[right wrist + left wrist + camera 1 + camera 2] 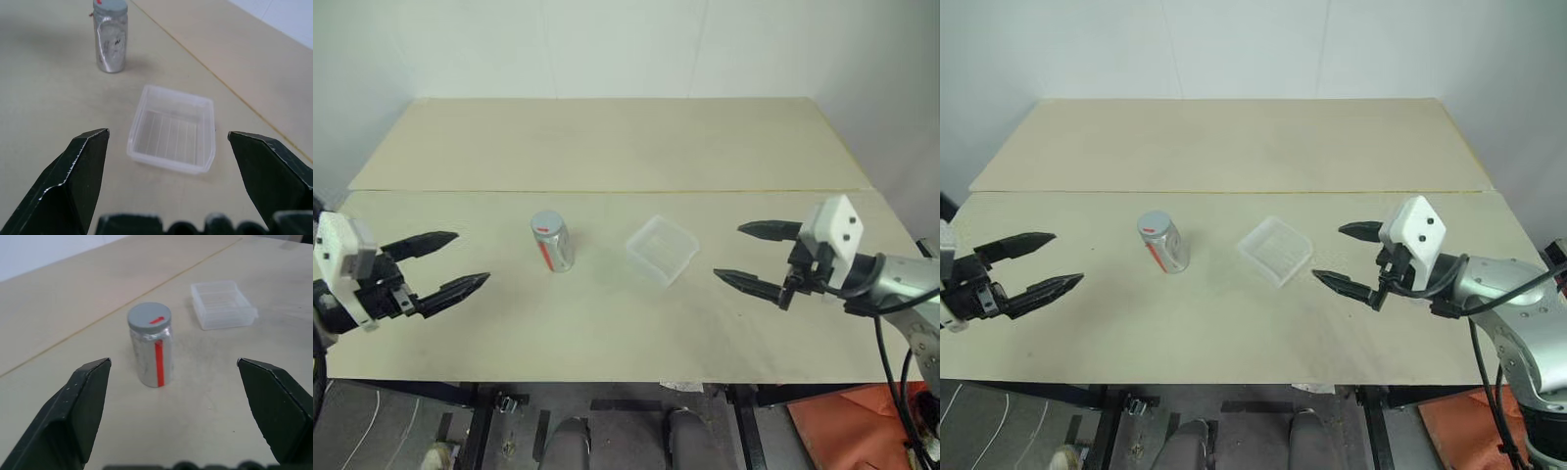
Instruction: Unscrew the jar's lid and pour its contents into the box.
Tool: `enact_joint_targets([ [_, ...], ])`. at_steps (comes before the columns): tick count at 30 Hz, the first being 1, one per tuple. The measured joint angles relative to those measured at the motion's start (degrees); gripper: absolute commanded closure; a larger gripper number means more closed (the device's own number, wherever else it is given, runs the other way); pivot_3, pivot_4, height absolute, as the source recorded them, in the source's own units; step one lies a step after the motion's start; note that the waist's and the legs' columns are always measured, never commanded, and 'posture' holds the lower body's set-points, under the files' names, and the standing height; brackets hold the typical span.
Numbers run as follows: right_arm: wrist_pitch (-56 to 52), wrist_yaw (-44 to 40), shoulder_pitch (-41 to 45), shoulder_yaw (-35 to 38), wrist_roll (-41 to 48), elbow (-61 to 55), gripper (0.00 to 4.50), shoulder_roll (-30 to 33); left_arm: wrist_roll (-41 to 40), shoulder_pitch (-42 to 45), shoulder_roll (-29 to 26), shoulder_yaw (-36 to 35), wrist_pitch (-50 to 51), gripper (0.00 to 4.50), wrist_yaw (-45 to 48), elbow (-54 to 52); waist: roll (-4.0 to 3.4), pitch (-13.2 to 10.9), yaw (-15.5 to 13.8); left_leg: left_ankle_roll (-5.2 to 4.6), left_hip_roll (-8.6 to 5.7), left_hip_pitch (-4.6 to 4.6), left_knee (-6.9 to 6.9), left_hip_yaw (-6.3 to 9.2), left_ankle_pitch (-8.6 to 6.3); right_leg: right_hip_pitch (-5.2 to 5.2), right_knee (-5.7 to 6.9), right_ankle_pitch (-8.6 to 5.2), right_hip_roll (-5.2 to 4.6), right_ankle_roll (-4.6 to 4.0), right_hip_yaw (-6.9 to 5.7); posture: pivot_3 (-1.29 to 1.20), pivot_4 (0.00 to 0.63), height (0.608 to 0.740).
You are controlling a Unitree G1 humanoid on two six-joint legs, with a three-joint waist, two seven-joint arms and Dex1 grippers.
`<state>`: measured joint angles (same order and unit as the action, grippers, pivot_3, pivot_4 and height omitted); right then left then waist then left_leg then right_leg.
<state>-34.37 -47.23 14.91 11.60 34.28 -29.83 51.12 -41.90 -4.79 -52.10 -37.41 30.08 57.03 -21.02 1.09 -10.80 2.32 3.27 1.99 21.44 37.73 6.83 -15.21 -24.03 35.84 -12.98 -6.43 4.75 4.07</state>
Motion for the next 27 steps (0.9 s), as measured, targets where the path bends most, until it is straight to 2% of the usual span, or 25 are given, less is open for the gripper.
enact_joint_targets([
  [4,0.30,-0.13,0.56,-0.52,-0.66,0.58,0.00,-0.54,-0.21,-0.05,0.94,0.11,-0.02,0.01,-1.02,-1.25,0.01,0.00,0.10,0.00,0.00,0.01,0.00,0.00,0.00,-0.03,0.00,0.00,0.00,0.00,0.00,0.00,0.150,0.740],
  [12,1.30,-0.43,0.35,-1.14,-1.32,0.53,0.00,-1.29,1.76,-2.17,6.36,1.39,-0.46,0.01,-6.18,-2.71,0.01,0.00,0.25,0.00,0.00,-0.02,0.00,0.00,0.00,-0.01,0.02,0.00,0.00,0.00,0.00,0.00,0.150,0.740],
  [18,1.51,-1.94,1.37,-1.18,-1.27,0.63,0.00,-1.17,4.40,1.87,11.65,10.57,-0.93,0.01,-13.54,-5.05,0.02,0.00,-0.21,0.00,0.00,-0.03,0.03,0.00,0.00,0.04,0.02,0.01,0.00,0.00,0.00,0.00,0.150,0.740],
  [23,1.53,-4.82,1.94,-1.13,-0.93,0.77,0.00,0.68,10.53,5.27,17.87,19.05,-1.25,0.01,-22.36,-5.31,0.02,0.01,0.12,0.00,-0.01,-0.03,0.03,0.00,0.00,0.02,0.01,0.01,0.00,0.00,0.01,0.00,0.150,0.740],
  [27,1.55,-5.91,2.13,-1.05,-0.90,1.20,0.00,1.31,12.69,6.22,21.60,22.86,-0.99,0.01,-27.60,-5.53,0.04,0.02,0.14,0.00,-0.01,-0.06,0.03,0.00,0.00,0.04,0.05,0.01,0.01,0.00,0.01,0.00,0.150,0.740],
])
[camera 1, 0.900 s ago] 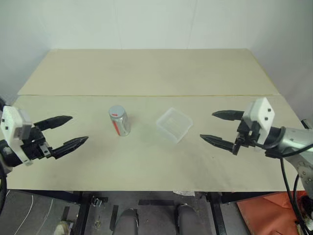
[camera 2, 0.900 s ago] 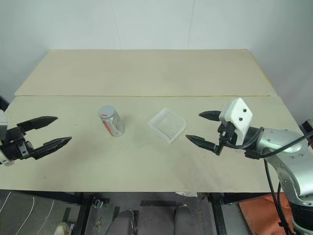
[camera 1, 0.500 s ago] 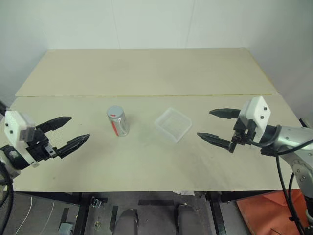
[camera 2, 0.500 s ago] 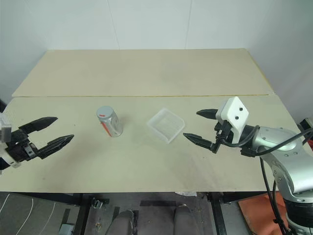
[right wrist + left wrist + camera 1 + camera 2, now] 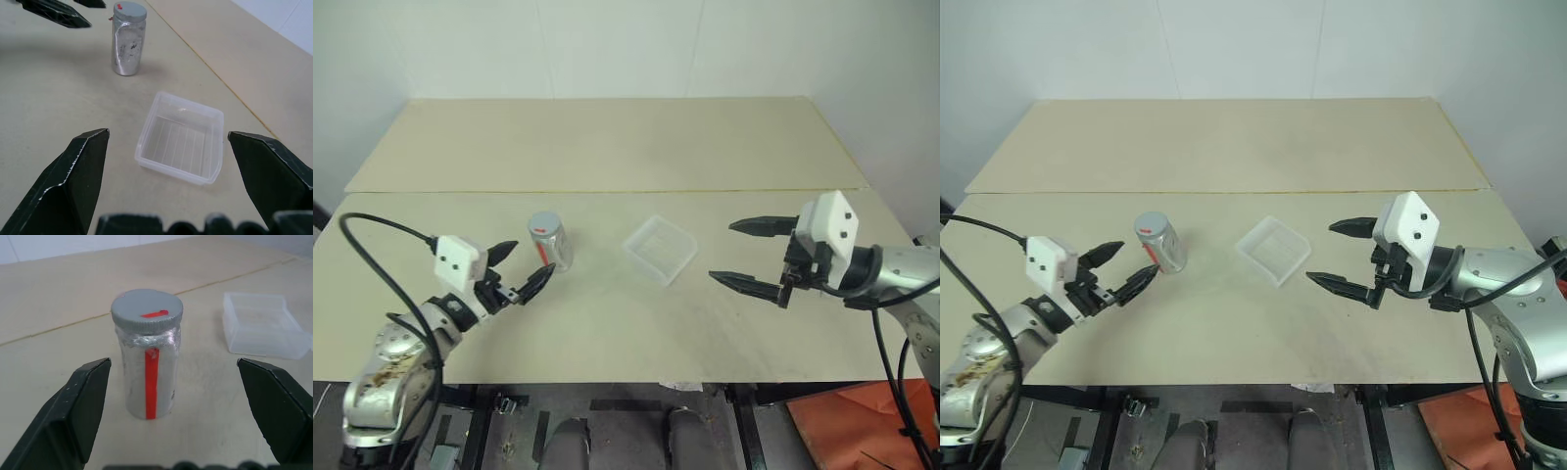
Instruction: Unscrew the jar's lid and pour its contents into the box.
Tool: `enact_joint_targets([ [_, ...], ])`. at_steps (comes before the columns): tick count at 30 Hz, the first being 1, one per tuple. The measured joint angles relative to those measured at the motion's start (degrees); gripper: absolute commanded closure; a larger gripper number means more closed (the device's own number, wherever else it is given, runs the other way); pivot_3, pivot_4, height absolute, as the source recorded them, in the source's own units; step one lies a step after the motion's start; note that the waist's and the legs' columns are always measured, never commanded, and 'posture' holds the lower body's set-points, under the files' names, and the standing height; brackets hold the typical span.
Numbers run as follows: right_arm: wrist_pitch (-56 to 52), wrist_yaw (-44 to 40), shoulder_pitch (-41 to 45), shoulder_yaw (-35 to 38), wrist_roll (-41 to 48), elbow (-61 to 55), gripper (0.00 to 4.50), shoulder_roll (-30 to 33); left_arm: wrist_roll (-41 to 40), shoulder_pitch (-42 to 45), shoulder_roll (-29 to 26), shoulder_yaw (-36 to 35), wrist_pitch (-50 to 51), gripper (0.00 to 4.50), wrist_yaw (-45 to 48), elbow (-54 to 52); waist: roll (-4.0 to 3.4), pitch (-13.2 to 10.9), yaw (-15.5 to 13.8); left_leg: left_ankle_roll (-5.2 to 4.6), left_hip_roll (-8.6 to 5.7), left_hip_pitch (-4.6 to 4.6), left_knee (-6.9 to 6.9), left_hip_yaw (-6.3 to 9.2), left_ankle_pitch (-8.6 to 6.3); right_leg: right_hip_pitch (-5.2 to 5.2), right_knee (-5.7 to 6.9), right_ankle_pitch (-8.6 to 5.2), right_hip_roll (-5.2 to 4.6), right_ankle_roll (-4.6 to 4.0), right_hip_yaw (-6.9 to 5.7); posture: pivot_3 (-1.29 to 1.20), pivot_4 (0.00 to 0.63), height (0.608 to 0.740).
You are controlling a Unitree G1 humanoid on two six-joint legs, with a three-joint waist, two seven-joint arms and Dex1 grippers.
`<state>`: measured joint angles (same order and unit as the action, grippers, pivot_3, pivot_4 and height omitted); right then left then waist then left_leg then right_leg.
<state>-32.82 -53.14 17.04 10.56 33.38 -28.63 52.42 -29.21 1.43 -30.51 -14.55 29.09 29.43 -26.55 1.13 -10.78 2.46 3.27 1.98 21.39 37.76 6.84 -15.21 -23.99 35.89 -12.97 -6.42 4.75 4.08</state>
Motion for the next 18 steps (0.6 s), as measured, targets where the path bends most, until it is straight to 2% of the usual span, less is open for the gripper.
enact_joint_targets([
  [7,0.32,-0.12,0.42,0.00,-0.68,0.66,0.00,0.01,7.09,3.23,6.47,4.94,-0.54,0.01,-10.02,0.68,0.01,0.00,-0.29,0.00,-0.01,0.01,0.02,0.00,0.00,0.02,-0.03,0.00,0.00,0.00,-0.01,0.00,0.150,0.740],
  [18,0.31,0.29,0.46,1.39,-0.53,-0.21,0.00,0.99,13.70,6.82,11.20,9.90,-7.69,0.01,-11.66,8.26,0.01,0.01,-0.40,0.01,-0.02,0.01,0.03,0.00,0.00,0.03,-0.05,0.00,-0.01,0.01,-0.01,0.00,0.150,0.740],
])
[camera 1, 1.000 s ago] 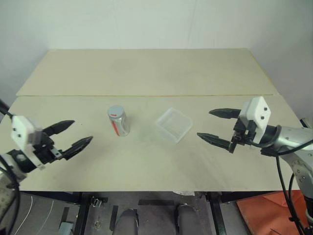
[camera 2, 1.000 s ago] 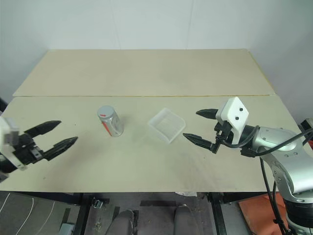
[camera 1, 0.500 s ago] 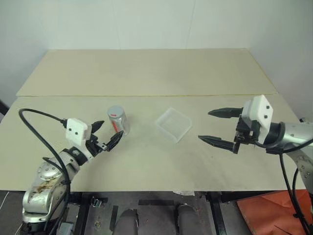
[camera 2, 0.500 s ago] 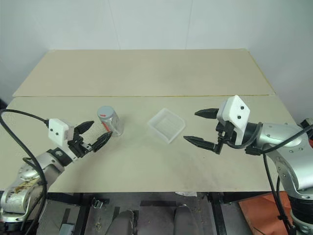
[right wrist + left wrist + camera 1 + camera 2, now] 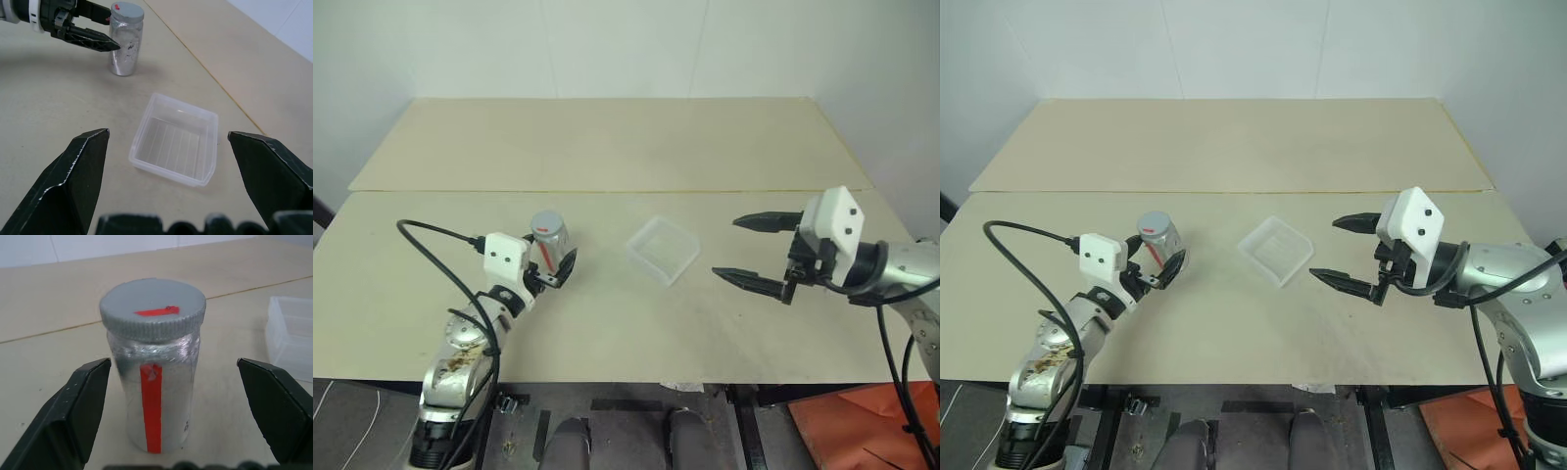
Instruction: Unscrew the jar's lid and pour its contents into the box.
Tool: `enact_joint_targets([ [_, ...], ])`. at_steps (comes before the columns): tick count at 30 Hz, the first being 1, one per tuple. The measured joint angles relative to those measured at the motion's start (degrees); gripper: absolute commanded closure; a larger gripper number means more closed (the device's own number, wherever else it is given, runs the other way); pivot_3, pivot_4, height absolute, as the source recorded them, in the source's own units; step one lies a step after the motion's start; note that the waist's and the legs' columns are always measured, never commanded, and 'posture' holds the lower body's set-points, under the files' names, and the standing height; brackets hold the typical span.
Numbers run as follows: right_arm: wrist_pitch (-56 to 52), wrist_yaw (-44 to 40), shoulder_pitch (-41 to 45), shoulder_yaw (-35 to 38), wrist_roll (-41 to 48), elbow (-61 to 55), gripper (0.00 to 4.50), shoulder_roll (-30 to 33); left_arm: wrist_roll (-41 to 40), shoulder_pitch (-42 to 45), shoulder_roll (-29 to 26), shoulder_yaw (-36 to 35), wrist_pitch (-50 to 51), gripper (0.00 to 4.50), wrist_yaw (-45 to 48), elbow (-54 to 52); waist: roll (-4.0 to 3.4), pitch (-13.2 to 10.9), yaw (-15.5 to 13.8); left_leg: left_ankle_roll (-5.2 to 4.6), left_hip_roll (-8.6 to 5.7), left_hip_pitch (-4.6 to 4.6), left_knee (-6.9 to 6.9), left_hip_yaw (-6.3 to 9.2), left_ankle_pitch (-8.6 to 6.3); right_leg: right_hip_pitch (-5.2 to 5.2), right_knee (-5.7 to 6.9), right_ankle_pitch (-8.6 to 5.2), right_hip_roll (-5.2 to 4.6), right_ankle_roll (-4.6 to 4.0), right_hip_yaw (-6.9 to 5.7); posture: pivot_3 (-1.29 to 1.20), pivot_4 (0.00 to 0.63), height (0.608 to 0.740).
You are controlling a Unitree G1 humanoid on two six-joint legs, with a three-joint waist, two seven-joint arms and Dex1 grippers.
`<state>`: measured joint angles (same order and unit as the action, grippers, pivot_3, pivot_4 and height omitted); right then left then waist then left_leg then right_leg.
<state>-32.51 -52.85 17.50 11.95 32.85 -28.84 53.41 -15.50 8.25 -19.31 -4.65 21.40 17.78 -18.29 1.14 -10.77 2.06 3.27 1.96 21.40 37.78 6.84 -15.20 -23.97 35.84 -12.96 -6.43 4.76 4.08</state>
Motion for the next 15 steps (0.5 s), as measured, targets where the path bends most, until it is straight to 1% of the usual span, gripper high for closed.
enact_joint_targets([
  [5,-0.30,0.28,-0.09,0.25,0.16,-1.27,0.00,0.31,2.87,1.08,3.72,0.58,-4.03,0.01,-2.88,3.64,0.00,0.00,-0.01,0.00,0.00,0.00,0.01,0.00,0.00,0.00,0.01,0.00,0.00,0.00,0.00,0.00,0.150,0.740],
  [15,-1.53,0.58,-0.43,2.02,2.08,-2.56,0.00,1.67,6.32,3.01,5.95,1.39,-8.72,0.01,-3.93,9.62,0.01,0.00,-0.26,0.00,-0.01,-0.01,0.02,0.00,0.00,0.03,0.00,0.01,0.00,0.02,0.00,0.00,0.150,0.740],
])
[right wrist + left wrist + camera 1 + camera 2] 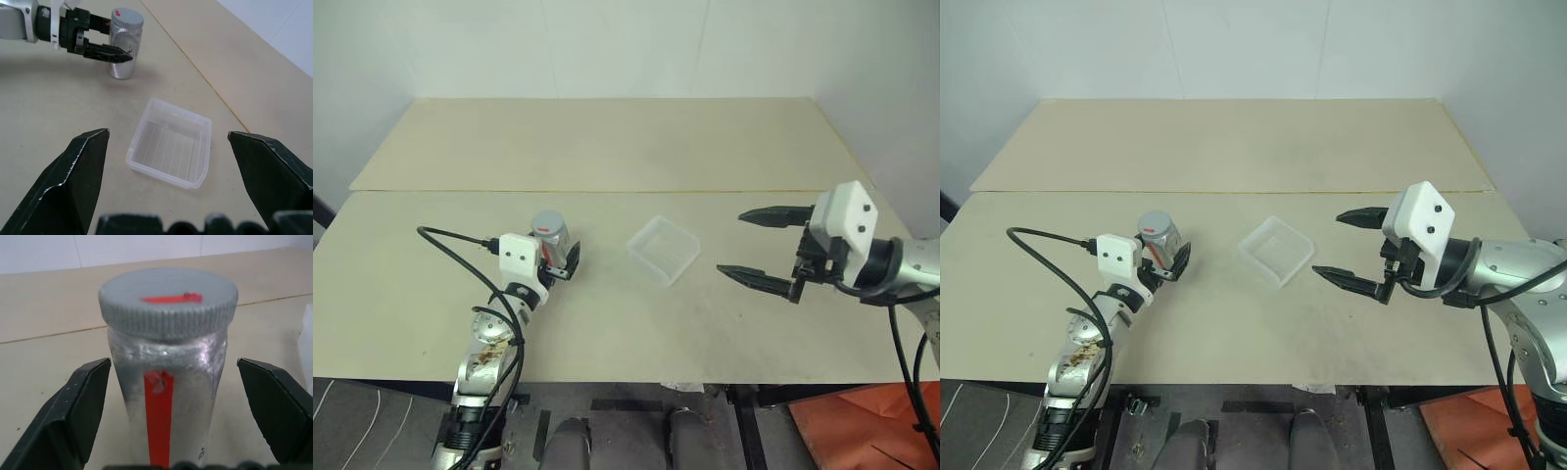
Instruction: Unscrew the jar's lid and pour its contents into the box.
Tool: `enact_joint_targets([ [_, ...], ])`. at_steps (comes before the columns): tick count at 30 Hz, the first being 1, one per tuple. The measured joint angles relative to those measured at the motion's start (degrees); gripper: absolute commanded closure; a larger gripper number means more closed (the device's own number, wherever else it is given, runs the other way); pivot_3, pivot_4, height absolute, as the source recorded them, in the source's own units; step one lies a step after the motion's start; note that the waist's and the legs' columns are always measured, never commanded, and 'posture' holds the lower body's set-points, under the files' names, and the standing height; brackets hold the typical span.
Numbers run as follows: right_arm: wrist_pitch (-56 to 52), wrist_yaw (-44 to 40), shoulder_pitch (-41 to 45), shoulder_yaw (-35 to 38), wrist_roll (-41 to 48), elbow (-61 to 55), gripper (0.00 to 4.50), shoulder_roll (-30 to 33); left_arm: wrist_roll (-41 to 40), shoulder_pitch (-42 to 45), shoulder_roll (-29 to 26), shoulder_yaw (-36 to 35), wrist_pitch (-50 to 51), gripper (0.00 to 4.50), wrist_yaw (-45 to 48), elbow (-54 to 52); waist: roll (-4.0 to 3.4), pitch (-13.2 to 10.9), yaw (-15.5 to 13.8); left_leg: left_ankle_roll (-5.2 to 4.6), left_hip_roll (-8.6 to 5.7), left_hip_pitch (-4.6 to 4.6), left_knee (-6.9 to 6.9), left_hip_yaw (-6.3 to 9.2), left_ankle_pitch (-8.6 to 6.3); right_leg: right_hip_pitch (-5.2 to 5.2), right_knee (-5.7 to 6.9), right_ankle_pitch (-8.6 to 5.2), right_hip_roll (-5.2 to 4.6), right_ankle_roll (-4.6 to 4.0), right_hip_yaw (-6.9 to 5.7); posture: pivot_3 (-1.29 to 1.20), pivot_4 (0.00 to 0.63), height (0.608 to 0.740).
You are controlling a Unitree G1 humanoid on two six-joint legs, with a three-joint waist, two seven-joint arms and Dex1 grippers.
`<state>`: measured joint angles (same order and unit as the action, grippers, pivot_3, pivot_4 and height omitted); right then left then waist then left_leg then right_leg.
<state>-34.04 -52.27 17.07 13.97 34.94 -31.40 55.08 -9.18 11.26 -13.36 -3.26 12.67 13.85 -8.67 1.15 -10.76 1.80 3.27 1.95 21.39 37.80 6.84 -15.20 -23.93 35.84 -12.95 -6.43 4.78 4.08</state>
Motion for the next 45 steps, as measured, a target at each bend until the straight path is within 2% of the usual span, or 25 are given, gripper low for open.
enact_joint_targets([
  [4,-0.40,0.15,0.00,0.15,0.16,-0.62,0.00,0.29,0.98,2.17,0.52,0.02,-2.24,0.89,-0.77,2.99,0.00,0.00,-0.22,0.00,0.00,0.00,0.00,0.00,0.00,0.00,-0.01,0.00,0.00,0.00,0.00,0.00,0.150,0.740],
  [9,-0.86,0.58,-0.17,0.33,0.25,-1.17,0.00,0.29,1.33,2.54,0.73,0.11,-4.04,2.55,-0.67,4.97,0.00,0.00,-0.32,0.00,0.00,0.00,0.00,0.00,0.00,0.00,-0.01,0.00,0.00,0.01,0.00,0.00,0.150,0.740],
  [14,-1.07,1.24,-0.32,0.37,0.39,-1.83,0.00,0.26,1.82,4.30,0.98,0.18,-4.82,2.58,-0.15,6.98,0.00,0.00,-0.59,0.00,0.00,0.00,0.01,0.00,0.00,0.00,-0.02,0.01,0.00,0.01,0.00,0.00,0.150,0.740],
  [18,-1.07,2.04,0.68,0.20,0.39,-1.55,0.00,-0.53,-0.75,7.05,-2.31,0.29,-2.81,2.58,5.77,6.57,0.00,0.00,-0.56,0.01,0.00,0.01,0.01,0.00,0.01,-0.01,-0.01,0.01,0.00,0.01,0.00,0.00,0.150,0.740],
  [24,-1.16,3.51,10.47,-4.21,0.74,2.14,0.00,-5.50,-13.93,16.58,-14.03,0.54,7.97,2.58,27.05,3.86,0.00,0.00,0.31,0.04,0.01,0.01,-0.01,0.00,0.02,-0.03,0.00,0.00,0.01,0.02,-0.01,0.00,0.150,0.740],
  [29,-5.21,6.66,20.22,-9.23,2.32,5.61,0.00,-11.45,-21.23,23.68,-18.78,2.20,11.90,2.58,44.04,6.63,-0.02,-0.01,0.99,0.05,0.01,0.05,-0.02,0.01,0.03,-0.10,0.03,-0.01,0.01,0.02,-0.01,0.00,0.150,0.740],
  [32,-7.88,8.34,25.27,-12.41,2.30,7.78,0.00,-14.59,-22.60,28.84,-18.96,3.65,12.48,2.58,51.98,11.48,-0.02,-0.01,0.98,0.08,0.01,0.06,-0.02,0.01,0.05,-0.12,0.05,0.00,0.01,0.01,-0.02,0.00,0.150,0.740],
  [36,-10.15,10.06,29.16,-15.94,1.90,9.46,0.00,-17.79,-22.37,35.65,-18.17,5.54,12.21,2.58,57.66,17.28,-0.02,-0.01,0.98,0.10,0.01,0.17,-0.02,0.04,0.06,-0.16,0.15,0.00,0.01,0.02,-0.04,0.00,0.150,0.740],
  [40,-11.80,11.89,30.59,-17.80,1.53,9.84,0.00,-20.57,-20.02,37.57,-16.00,7.47,9.23,2.58,60.78,22.29,-0.03,-0.01,1.12,0.18,0.01,0.23,-0.01,0.05,0.11,-0.23,0.23,0.00,0.01,0.02,-0.06,0.00,0.150,0.740],
  [45,-13.57,14.56,32.26,-18.23,1.18,9.84,0.00,-23.68,-19.58,37.70,-15.22,8.50,8.30,2.58,63.10,23.19,-0.04,-0.02,1.93,0.16,0.01,0.26,-0.01,0.09,0.10,-0.26,0.27,0.00,0.01,0.02,-0.06,0.00,0.150,0.740],
])
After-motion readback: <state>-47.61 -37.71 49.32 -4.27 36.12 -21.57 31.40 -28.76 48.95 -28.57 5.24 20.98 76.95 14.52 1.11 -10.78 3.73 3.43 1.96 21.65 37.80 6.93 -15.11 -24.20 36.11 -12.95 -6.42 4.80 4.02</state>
